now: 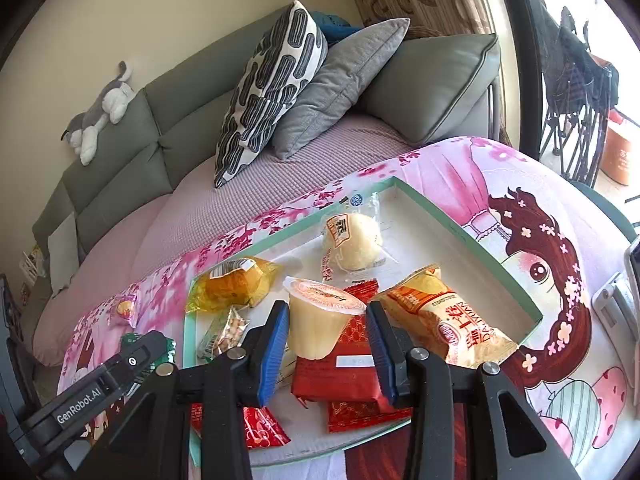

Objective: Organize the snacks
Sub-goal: 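Carry the green packet with the left gripper while the right carries the jelly cup to the tray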

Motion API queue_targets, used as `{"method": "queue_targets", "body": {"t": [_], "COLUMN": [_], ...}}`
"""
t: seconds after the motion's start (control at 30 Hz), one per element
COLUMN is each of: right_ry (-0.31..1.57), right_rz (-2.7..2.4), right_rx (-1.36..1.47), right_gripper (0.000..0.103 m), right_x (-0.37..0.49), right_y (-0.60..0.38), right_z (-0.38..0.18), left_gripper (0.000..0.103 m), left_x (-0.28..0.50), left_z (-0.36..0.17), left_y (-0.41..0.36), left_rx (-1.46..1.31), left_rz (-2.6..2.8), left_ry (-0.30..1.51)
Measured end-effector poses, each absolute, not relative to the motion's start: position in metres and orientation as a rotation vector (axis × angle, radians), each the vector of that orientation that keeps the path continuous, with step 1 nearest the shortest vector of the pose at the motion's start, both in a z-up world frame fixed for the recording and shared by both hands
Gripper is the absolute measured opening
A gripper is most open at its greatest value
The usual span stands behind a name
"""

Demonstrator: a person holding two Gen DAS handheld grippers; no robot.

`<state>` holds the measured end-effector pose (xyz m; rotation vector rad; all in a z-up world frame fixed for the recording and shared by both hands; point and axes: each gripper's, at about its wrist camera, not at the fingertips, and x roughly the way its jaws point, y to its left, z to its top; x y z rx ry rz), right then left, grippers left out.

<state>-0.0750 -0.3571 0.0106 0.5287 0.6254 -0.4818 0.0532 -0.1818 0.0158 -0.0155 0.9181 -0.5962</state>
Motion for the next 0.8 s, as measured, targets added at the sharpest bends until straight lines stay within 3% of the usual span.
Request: {"method": "queue_targets", "body": {"t": [0.8], "right_ry": [0.644], "right_rz": [-0.535], "right_rx": [0.49], "right_gripper": [0.042], "right_x": [-0.063], "right_y": [-0.372], "right_z": [-0.005], "left_gripper": [0.068], "left_x": [0.05], "left_z": [-0.007], "left_y": [-0.235], "left_rx": [0.062], "left_rz": [-0.691], "left_ry": [0.874]}}
